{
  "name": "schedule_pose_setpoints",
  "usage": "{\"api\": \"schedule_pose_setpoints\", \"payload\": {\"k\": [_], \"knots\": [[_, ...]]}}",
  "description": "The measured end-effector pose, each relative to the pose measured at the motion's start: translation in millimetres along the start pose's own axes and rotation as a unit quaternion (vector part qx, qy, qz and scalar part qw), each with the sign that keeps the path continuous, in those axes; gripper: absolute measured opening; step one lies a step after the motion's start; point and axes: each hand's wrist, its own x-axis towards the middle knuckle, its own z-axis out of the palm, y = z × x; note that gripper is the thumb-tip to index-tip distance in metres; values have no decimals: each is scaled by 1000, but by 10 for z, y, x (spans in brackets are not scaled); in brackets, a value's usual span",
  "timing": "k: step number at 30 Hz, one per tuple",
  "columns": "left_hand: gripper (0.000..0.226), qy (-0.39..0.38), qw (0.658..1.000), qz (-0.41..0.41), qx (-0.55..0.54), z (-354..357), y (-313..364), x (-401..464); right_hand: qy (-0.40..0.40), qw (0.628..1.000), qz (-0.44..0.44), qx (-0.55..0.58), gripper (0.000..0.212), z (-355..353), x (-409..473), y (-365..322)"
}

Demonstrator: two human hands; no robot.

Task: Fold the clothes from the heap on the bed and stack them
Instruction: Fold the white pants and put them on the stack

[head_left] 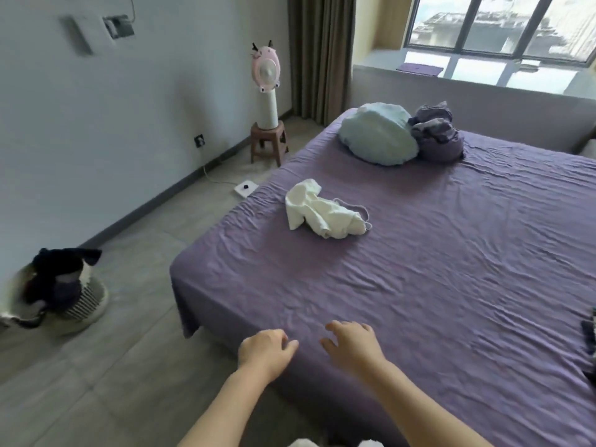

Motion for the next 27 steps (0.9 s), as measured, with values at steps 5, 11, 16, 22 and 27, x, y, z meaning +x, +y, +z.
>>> {"api": "schedule_pose_setpoints", "payload": {"k": [5, 11, 16, 22, 27], "knots": [[42, -26, 999, -32, -31, -66, -157, 294, -16, 1000, 4, -15, 46, -184, 534, -17], [42, -37, 998, -33, -32, -396, -100, 1025, -20, 1000, 21, -6, 46, -427, 1331, 206], [41, -45, 999, -21, -16, -678, 146, 1847, -25, 998, 64, 9, 43, -657, 2082, 613], [36, -61, 998, 25, 3, -917, 552, 2866, -26, 994, 104, 9, 38, -896, 2811, 1098], [35, -82, 994, 67, -4, -930, 1023, 3674, -28, 985, 166, 42, 37, -961, 3325, 1555]]}}
